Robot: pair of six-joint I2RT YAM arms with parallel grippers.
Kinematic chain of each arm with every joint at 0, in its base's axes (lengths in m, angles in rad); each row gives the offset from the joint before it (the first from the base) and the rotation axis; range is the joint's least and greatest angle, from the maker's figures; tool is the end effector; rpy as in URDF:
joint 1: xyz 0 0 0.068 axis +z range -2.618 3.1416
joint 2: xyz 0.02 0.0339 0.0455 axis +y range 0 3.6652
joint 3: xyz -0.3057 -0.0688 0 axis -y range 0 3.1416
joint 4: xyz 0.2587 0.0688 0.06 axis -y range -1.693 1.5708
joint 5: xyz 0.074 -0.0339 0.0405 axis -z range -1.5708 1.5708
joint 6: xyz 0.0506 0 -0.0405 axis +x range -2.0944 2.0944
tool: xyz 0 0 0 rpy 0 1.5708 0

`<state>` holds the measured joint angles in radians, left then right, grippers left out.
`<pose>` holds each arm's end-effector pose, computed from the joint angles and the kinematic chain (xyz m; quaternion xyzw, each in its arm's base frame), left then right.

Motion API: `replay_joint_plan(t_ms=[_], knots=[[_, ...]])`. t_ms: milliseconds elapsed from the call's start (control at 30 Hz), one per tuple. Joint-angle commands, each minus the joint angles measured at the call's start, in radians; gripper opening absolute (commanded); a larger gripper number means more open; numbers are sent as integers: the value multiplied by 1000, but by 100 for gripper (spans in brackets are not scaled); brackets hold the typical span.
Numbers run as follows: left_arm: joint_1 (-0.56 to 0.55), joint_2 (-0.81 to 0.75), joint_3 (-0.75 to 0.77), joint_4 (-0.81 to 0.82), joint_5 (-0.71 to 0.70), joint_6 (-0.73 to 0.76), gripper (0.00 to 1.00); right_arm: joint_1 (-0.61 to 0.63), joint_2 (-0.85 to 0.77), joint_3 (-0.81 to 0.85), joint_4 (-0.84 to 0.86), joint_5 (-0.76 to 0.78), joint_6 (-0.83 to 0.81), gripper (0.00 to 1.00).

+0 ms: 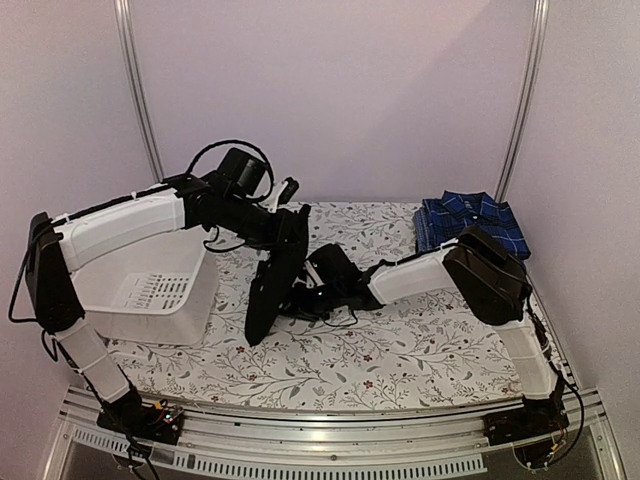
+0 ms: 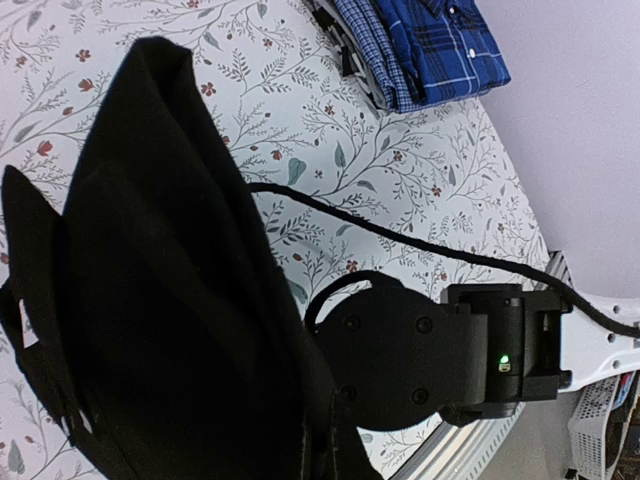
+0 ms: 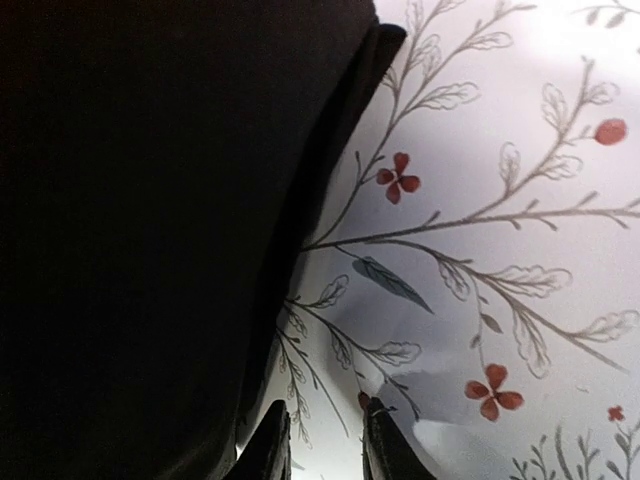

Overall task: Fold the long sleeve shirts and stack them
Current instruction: Turn over the square folded shirt at the center of the board.

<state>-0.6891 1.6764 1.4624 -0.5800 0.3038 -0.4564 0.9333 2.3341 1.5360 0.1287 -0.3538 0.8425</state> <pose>0.3018 -0.2682 0.3340 0.1631 0.9020 -0.3206 0.2387 0.3133 0.4525 0.1157 -0.1168 0.8817 0.4326 0.1477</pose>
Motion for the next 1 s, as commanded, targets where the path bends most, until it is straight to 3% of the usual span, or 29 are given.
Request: replay_joint_plan(t_ms=[0,233,367,467,533,633,800,967], knots=[[14,-43,-26,33,23,17,0,-27,-77,-105,-32,71,3,26],[-22,14,-20,77,54,-2,0,-67,-371,-387,-123,206,-13,31],[-123,149,63,142,43,-52,0,-79,-604,-543,-299,360,-20,39],[-210,339,249,84,-11,-69,37,-105,-784,-635,-413,449,-8,45],[-248,438,377,13,-53,-67,49,-120,-882,-679,-475,492,7,50],[-265,437,431,-3,-108,-61,65,-125,-995,-695,-530,527,7,55],[-222,323,322,3,-192,-81,69,-122,-941,-617,-547,488,-35,57],[-139,152,31,41,-236,-127,63,-116,-774,-527,-533,452,-84,55]])
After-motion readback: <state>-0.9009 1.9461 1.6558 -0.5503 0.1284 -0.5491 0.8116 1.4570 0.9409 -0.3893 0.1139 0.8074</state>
